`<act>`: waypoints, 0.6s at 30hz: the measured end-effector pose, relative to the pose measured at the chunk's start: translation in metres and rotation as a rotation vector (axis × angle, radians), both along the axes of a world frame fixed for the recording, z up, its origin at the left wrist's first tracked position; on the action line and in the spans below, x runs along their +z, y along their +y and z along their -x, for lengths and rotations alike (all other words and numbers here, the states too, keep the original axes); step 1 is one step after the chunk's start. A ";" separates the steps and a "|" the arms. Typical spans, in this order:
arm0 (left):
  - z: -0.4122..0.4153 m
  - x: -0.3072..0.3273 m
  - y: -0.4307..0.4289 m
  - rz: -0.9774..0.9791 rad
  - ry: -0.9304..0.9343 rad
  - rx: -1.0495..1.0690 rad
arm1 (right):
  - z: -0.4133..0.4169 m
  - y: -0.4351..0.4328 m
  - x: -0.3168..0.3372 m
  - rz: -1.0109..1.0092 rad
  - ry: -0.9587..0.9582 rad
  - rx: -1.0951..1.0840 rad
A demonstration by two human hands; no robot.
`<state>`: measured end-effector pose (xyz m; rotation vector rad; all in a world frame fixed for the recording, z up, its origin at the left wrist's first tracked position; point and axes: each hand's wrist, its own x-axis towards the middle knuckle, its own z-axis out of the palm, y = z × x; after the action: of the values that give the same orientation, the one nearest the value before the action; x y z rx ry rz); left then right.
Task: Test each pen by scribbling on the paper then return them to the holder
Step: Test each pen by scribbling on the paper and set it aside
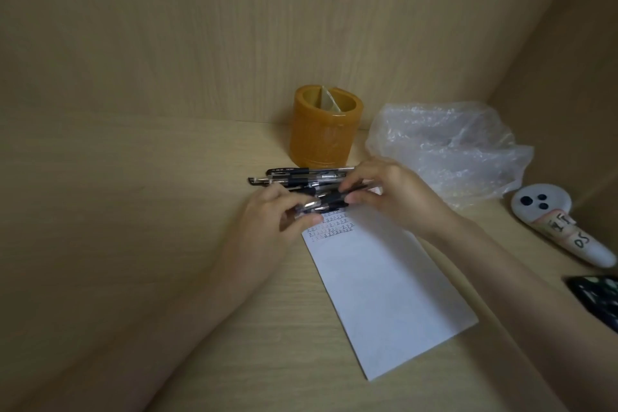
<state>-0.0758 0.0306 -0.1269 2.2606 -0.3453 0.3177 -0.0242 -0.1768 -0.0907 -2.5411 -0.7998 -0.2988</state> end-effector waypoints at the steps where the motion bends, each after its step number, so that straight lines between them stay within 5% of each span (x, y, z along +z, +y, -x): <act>1: 0.001 0.001 -0.001 0.013 -0.017 0.007 | -0.003 -0.003 0.000 -0.052 0.032 -0.042; 4: 0.007 0.006 -0.003 0.029 -0.082 -0.043 | -0.013 -0.003 -0.001 -0.104 0.056 -0.099; 10: 0.023 0.005 -0.014 -0.272 -0.069 -0.441 | -0.024 0.014 -0.013 -0.043 0.161 -0.014; 18: 0.014 -0.003 -0.001 -0.375 0.010 -0.515 | -0.031 0.011 -0.005 0.270 0.168 0.084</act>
<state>-0.0901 0.0292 -0.1298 2.4237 -1.0279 -0.0341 0.0064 -0.1661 -0.0955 -2.7252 -0.9314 0.0537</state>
